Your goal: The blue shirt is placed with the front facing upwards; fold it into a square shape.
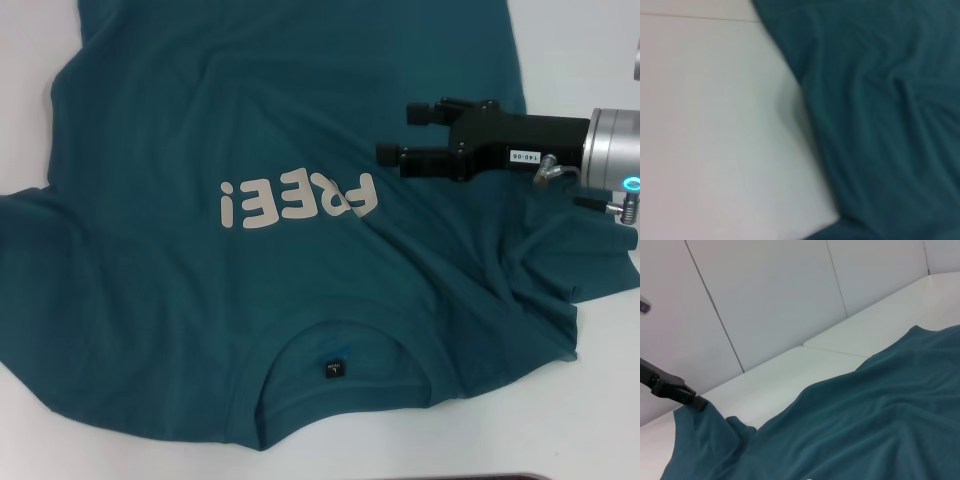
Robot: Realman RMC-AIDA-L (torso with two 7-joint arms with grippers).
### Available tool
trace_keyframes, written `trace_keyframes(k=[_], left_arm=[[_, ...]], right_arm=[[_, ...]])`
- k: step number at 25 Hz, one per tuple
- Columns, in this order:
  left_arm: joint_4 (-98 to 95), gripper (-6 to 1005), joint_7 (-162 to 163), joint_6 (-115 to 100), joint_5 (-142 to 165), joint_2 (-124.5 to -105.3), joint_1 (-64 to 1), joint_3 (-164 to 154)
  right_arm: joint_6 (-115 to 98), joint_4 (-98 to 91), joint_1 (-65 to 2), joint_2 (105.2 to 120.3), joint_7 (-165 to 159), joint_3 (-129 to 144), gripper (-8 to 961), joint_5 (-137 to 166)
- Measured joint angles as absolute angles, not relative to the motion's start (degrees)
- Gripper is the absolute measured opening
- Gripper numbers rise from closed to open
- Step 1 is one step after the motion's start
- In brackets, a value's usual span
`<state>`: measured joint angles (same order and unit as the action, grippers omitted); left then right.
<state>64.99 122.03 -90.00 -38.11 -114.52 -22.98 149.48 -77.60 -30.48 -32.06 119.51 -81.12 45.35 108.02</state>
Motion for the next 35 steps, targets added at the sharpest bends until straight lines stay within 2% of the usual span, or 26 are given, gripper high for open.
trace_keyframes(k=[8, 25, 35], left_arm=[[65.8, 22, 122.1, -95.6, -43.7, -115.98, -23.2, 149.5], [64.7, 26, 122.6, -97.3, -46.3, -120.73, -24.5, 149.4], [59.1, 29, 121.6, -95.6, -46.4, -121.65, -27.4, 148.9]], right_arm=[[-77.6, -30.4, -31.8, 119.52, -81.1, 45.3, 910, 108.0], [-77.6, -30.1, -31.7, 119.52, -80.6, 45.6, 910, 108.0], [-77.6, -30.0, -31.6, 119.51, -80.5, 45.7, 910, 108.1]])
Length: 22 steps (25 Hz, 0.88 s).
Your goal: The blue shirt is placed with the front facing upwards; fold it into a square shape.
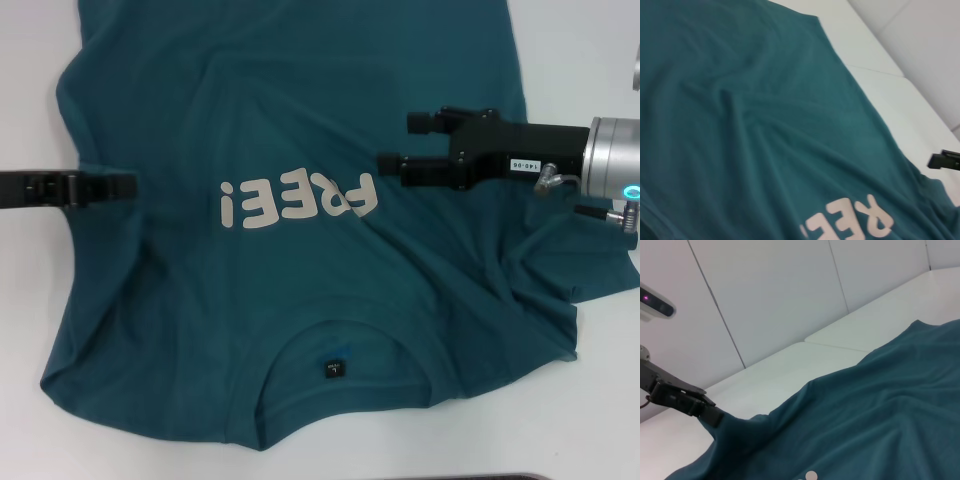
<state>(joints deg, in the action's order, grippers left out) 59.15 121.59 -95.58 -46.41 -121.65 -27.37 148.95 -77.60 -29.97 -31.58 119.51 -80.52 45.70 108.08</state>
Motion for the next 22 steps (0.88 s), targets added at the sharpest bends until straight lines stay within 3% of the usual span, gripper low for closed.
trace_keyframes(k=[5, 10, 22], left_arm=[[56.0, 30, 119.9, -95.0, -46.4, -121.93, -29.2, 148.7], [55.8, 225, 119.3, -92.0, -46.3, -122.61, -29.4, 148.3], [57.2, 491, 119.2, -90.4, -46.5, -121.92, -26.0, 148.7]], right_arm=[[-77.6, -29.8, -31.3, 119.51, -80.5, 45.6, 910, 108.0], [-77.7, -29.8, -31.1, 119.46, -80.5, 45.4, 910, 108.0], [-77.7, -30.3, -31.2, 119.40, -80.7, 45.1, 909, 108.0]])
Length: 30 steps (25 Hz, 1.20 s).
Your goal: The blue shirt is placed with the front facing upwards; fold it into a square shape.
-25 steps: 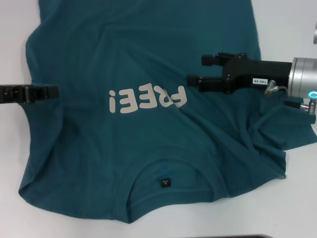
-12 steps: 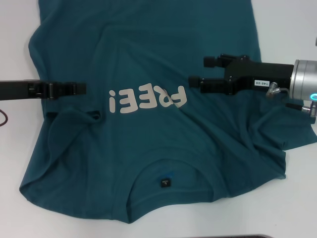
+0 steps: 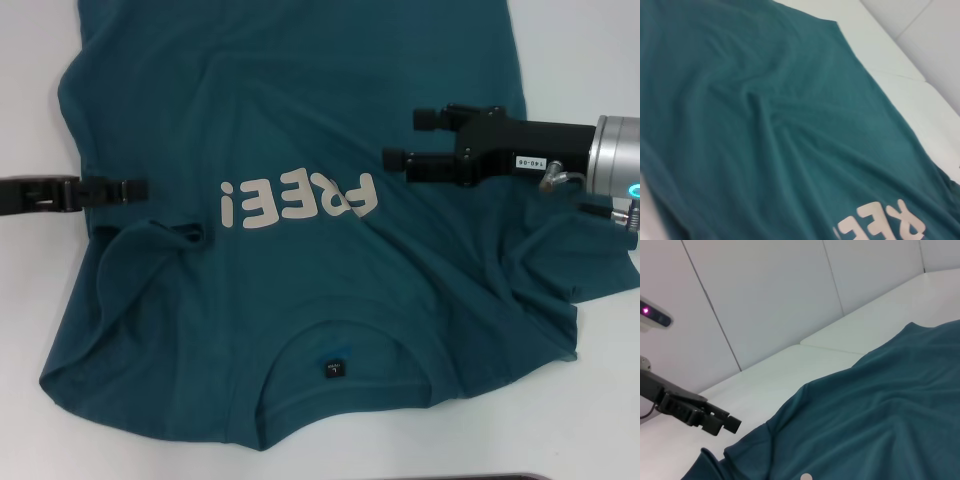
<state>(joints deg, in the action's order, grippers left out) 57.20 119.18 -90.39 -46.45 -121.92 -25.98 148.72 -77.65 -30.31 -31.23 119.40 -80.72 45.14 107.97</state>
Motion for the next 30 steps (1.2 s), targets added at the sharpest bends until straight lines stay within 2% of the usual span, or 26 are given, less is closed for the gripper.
trace_keyframes(k=[4, 7, 14, 23, 30], left_arm=[[57.1, 632, 119.1, -90.7, -46.5, -121.94, -24.7, 148.5], [56.7, 912, 118.4, -91.0, -46.5, -122.39, -24.1, 148.2], [53.8, 939, 115.9, -95.2, -46.4, -123.64, -24.2, 148.0], [52.8, 937, 114.7, -103.0, -46.4, -123.28, -24.6, 147.9], [53.6, 936, 113.4, -99.5, -48.1, -122.47, -24.4, 150.8]], right_arm=[[-77.6, -30.3, -31.3, 119.35, -80.6, 44.7, 909, 107.9], [-77.7, -30.3, -31.3, 119.34, -80.5, 44.6, 909, 107.9], [-77.7, -30.4, -31.1, 119.20, -80.7, 44.6, 909, 107.9], [-77.7, -30.4, -31.0, 119.16, -80.5, 44.6, 909, 107.9], [-77.9, -30.4, -31.0, 119.16, -80.4, 44.6, 909, 107.9]])
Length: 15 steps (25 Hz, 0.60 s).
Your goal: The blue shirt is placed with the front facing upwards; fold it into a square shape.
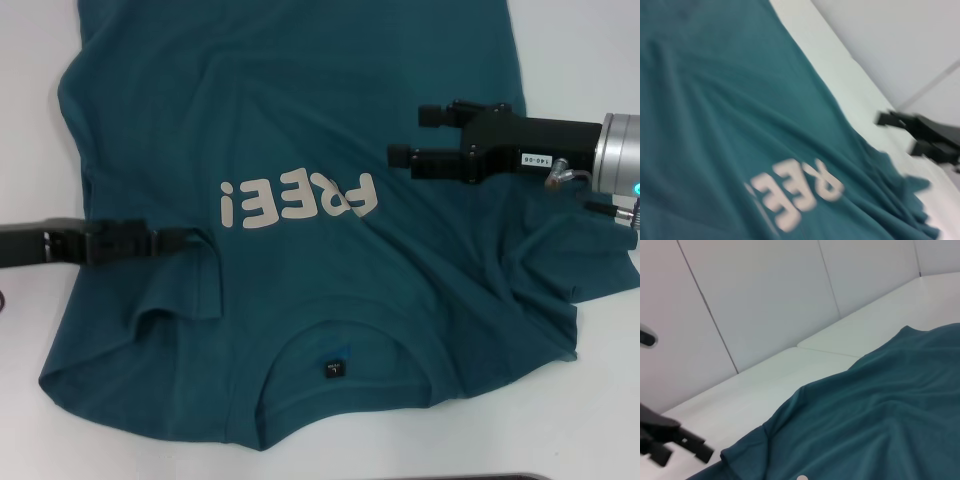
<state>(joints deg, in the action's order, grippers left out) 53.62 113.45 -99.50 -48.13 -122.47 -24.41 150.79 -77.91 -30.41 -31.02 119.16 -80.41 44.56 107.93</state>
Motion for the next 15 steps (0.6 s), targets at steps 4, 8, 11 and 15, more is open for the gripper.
trace_keyframes(k=[4, 8, 11, 15], left_arm=[[53.8, 936, 113.9, -94.8, -47.9, -121.80, -24.3, 151.0], [54.0, 936, 114.9, -92.0, -47.5, -121.02, -23.6, 150.9], [54.0, 935, 115.4, -90.7, -47.3, -120.88, -23.2, 150.7], [53.1, 935, 115.5, -88.2, -47.2, -120.96, -23.2, 149.9]], right_arm=[[-78.2, -30.4, -31.0, 119.16, -80.4, 44.6, 909, 107.9], [-78.3, -30.4, -30.9, 119.12, -80.5, 44.6, 909, 107.9], [-78.5, -30.4, -30.7, 119.09, -80.6, 44.6, 909, 107.9], [-78.7, -30.4, -30.6, 119.08, -80.6, 44.6, 909, 107.9]])
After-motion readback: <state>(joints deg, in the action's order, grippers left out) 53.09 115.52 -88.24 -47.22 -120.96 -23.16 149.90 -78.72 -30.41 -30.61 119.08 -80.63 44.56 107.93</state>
